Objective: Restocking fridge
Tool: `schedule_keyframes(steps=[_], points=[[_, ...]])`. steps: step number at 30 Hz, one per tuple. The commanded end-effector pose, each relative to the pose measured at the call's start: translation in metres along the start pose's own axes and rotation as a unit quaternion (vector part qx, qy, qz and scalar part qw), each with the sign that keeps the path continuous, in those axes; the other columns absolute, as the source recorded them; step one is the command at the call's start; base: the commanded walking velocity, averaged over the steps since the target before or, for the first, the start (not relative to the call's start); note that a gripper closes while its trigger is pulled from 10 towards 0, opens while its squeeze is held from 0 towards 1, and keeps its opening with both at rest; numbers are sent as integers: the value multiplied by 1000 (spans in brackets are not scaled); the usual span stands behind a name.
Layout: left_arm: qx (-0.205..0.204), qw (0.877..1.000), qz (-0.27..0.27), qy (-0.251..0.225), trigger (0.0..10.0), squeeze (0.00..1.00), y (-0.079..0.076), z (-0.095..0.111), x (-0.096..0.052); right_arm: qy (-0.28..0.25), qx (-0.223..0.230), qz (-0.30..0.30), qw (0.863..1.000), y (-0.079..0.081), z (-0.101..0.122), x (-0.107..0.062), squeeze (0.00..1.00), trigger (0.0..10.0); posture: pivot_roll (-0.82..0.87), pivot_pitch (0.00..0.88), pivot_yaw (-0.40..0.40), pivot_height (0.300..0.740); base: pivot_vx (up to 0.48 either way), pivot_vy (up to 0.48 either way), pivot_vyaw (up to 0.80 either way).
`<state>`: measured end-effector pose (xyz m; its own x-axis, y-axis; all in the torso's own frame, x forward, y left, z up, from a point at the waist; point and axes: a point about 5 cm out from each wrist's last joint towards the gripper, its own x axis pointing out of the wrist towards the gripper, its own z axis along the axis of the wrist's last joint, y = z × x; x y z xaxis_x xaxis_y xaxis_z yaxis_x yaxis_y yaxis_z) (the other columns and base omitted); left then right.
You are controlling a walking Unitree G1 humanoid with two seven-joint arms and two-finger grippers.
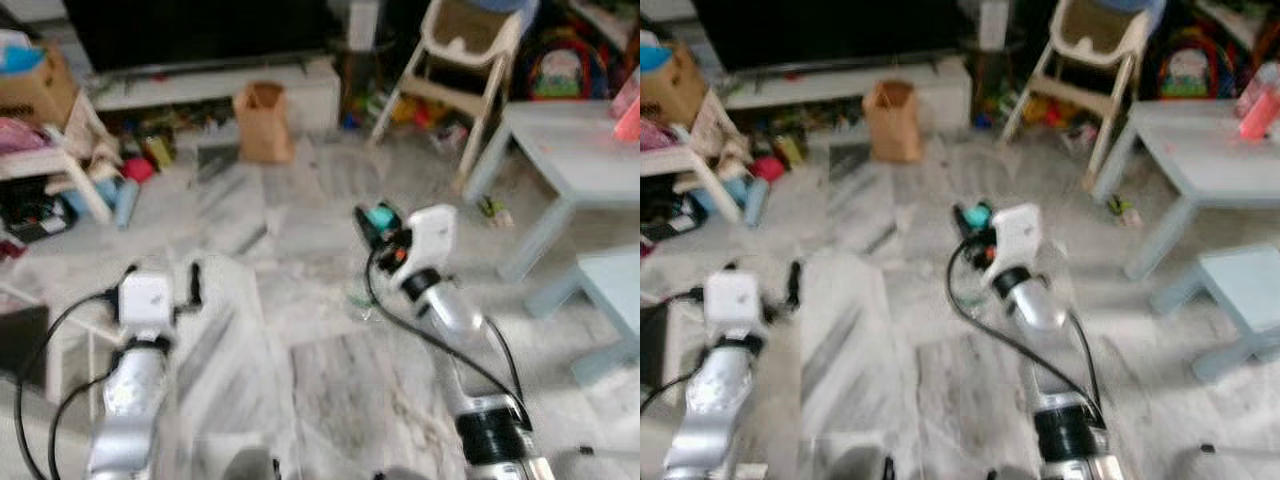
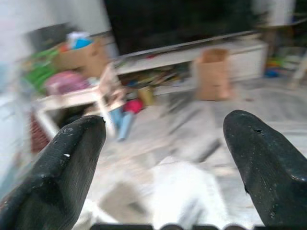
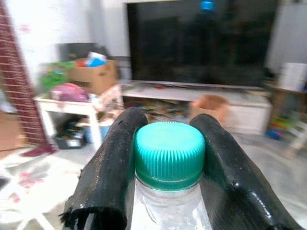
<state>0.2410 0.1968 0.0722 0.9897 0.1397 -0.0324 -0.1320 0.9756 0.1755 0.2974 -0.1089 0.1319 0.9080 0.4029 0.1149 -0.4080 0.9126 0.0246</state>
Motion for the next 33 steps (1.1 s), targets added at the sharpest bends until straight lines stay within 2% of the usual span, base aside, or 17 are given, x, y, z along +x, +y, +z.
schedule_keyframes(steps=[1, 4, 5, 7, 8, 9, 12, 18, 20, 24, 26, 27, 28, 33], points=[[-3, 1000, -10, -8, 10000, 0, -9, 3, 0, -6, -14, -20, 1000, -10, 1, -4, 0, 10000, 85, 44, 4, 740, 0, 0, 800], [-1, 1000, -3, -7, 10000, 0, -7, 0, -6, 1, -34, -80, 996, -26, -7, -20, 0, 10000, 83, 20, 12, 740, 0, 0, 800], [-1, 1000, -3, -7, 10000, 0, -7, 0, -6, 1, -34, -80, 996, -26, -7, -20, 0, 10000, 83, 20, 12, 740, 0, 0, 800], [6, 1000, 1, -2, 10000, 0, -1, -4, -13, 15, -45, -112, 993, -36, -15, -35, 0, 10000, 86, 10, 17, 740, 0, 0, 800], [6, 1000, 1, -2, 10000, 0, -1, -4, -13, 15, -45, -112, 993, -36, -15, -35, 0, 10000, 86, 10, 17, 740, 0, 0, 800], [10, 1000, -1, 0, 10000, 0, 1, -5, -16, 24, -49, -124, 991, -40, -19, -44, 0, 10000, 85, 3, 22, 740, 0, 0, 800], [17, 1000, 2, 5, 10000, 0, 4, -8, -19, 31, -49, -140, 988, -45, -22, -51, 0, 10000, 82, 0, 21, 740, 0, 0, 800], [20, 1000, -3, 8, 10000, 0, 0, -10, -12, 26, -65, -118, 991, -47, -18, -43, 0, 10000, 76, 0, 21, 740, 0, 0, 800], [20, 1000, -7, 9, 10000, 0, -2, -10, -10, 26, -48, -121, 991, -50, -18, -38, 0, 10000, 73, 0, 30, 740, 0, 0, 800], [20, 999, -21, 16, 10000, 0, -5, -13, -10, 32, -58, -106, 992, -50, -19, -34, 0, 10000, 70, 0, 37, 740, 0, 0, 800], [24, 999, -44, 18, 10000, 0, -12, -11, -11, 46, -53, -83, 994, -48, -21, -31, 0, 10000, 72, 0, 42, 740, 0, 0, 550], [24, 999, -44, 18, 10000, 0, -12, -11, -11, 46, -53, -83, 994, -48, -21, -31, 0, 10000, 72, 0, 42, 740, 0, 0, 519], [28, 998, -50, 19, 10000, 0, -11, -11, -9, 55, -60, -49, 995, -42, -23, -31, 0, 10000, 68, 0, 52, 740, 0, 0, 450], [31, 998, -46, 13, 10000, 0, -10, -10, -6, 61, -67, -10, 996, -34, -25, -33, 0, 10000, 72, 0, 42, 740, 0, 0, 90]])
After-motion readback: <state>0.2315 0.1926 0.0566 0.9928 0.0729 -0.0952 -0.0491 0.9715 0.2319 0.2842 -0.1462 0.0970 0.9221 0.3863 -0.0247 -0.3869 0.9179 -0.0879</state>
